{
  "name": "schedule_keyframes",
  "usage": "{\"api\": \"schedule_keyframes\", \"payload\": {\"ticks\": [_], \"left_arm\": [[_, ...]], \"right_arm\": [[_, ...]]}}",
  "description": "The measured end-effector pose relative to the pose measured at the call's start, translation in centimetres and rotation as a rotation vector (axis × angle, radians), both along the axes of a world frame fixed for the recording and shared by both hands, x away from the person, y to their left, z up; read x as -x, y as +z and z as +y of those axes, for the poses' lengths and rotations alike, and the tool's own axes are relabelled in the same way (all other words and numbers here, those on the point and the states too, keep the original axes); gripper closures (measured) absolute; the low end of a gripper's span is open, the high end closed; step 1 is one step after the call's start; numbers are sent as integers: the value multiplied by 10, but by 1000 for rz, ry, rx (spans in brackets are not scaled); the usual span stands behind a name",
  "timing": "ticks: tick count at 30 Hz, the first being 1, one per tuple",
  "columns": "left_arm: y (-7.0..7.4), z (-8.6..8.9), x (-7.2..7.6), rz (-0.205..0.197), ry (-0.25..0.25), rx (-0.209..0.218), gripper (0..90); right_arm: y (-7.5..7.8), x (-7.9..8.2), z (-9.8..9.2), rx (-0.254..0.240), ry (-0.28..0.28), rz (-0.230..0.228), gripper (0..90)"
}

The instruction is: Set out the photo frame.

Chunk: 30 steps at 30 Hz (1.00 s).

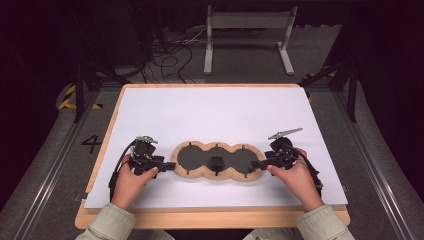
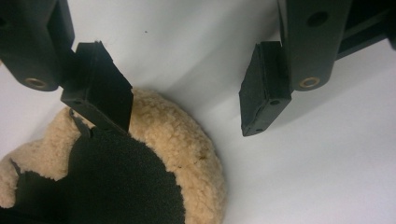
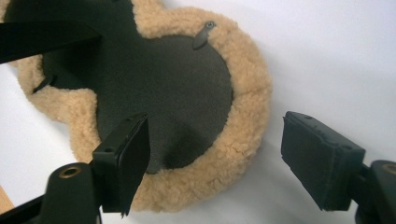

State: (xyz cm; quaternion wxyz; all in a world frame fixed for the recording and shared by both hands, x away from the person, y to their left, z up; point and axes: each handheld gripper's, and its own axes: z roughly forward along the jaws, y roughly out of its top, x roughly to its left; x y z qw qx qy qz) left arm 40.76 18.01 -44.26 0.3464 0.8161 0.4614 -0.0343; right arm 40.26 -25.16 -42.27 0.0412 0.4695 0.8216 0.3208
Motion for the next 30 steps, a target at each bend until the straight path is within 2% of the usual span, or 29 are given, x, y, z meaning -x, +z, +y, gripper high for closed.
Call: {"api": "schedule_keyframes", "payload": {"ticks": [4, 6, 8, 13, 17, 22, 30], "left_arm": [[-1, -3, 0, 0, 4, 11, 360], [-1, -3, 0, -3, 6, 16, 366], [-2, -3, 0, -1, 14, 33, 365], [-5, -8, -1, 14, -1, 50, 348], [-7, -15, -1, 42, -24, 69, 347], [-7, -18, -1, 41, -19, 63, 334], [-6, -21, -1, 43, -12, 53, 323]], "right_arm": [[-5, -2, 0, -17, -6, 26, 226], [-9, -4, 2, -32, 3, 78, 194], [-12, -5, 4, -25, 9, 102, 164], [-12, -5, 7, -34, 10, 101, 164], [-12, -2, 10, -26, 4, 103, 185], [-10, 1, 8, -40, -22, 141, 189], [-9, 3, 12, -7, -23, 157, 177]]}}
